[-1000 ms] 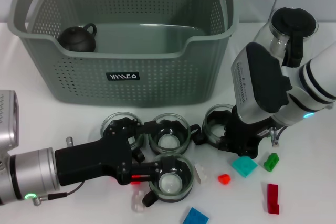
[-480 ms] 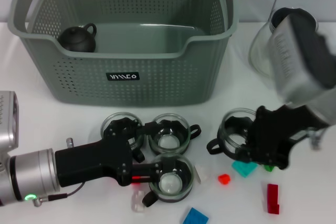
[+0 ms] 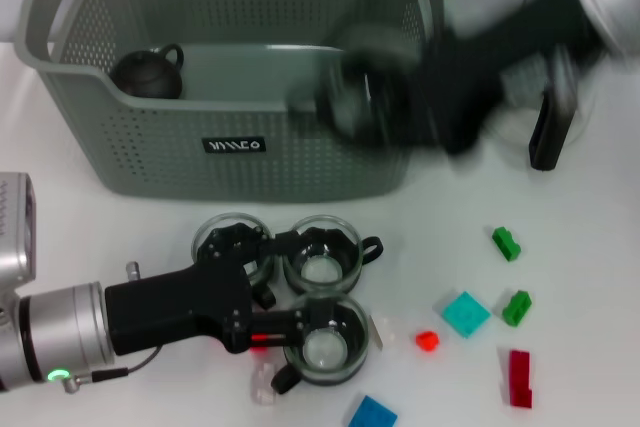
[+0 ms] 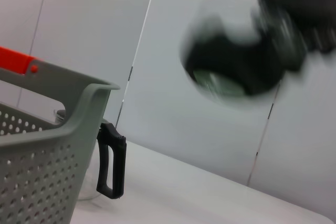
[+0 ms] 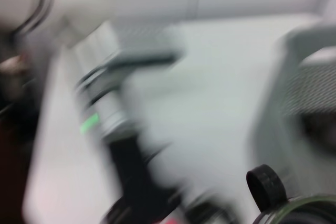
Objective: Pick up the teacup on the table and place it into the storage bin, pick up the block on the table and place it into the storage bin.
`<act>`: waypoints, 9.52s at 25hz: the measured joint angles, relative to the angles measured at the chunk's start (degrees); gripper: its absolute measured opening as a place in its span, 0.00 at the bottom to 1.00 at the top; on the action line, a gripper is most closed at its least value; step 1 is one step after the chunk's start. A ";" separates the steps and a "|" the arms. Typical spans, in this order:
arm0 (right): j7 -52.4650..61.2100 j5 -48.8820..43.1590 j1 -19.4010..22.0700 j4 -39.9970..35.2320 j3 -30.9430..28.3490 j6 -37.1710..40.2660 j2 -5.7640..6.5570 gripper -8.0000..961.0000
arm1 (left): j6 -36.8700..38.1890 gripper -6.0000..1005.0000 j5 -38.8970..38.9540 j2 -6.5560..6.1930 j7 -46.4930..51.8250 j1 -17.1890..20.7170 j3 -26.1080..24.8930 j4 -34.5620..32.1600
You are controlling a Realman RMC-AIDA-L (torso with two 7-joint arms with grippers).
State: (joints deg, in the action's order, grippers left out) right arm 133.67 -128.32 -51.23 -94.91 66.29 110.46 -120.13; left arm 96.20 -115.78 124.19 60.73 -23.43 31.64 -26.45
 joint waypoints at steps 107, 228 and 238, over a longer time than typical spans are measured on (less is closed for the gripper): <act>-11.48 -3.20 12.63 14.13 19.56 -5.75 -0.26 0.74 | 0.21 0.95 -0.49 -0.56 -0.97 3.05 -4.56 -1.72; -23.02 -7.19 -14.81 62.16 7.77 -67.20 -0.45 0.13 | -2.89 0.94 -0.05 -0.35 -1.67 2.65 -8.87 -1.47; -23.02 -7.25 -14.92 65.20 10.04 -71.01 -0.48 0.15 | -2.96 0.94 -0.05 -0.35 -1.67 2.60 -8.88 -1.50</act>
State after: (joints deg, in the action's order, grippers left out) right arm 110.65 -135.56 -66.15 -29.71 76.33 39.45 -120.61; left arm 93.25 -115.84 123.84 59.06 -20.83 22.76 -27.95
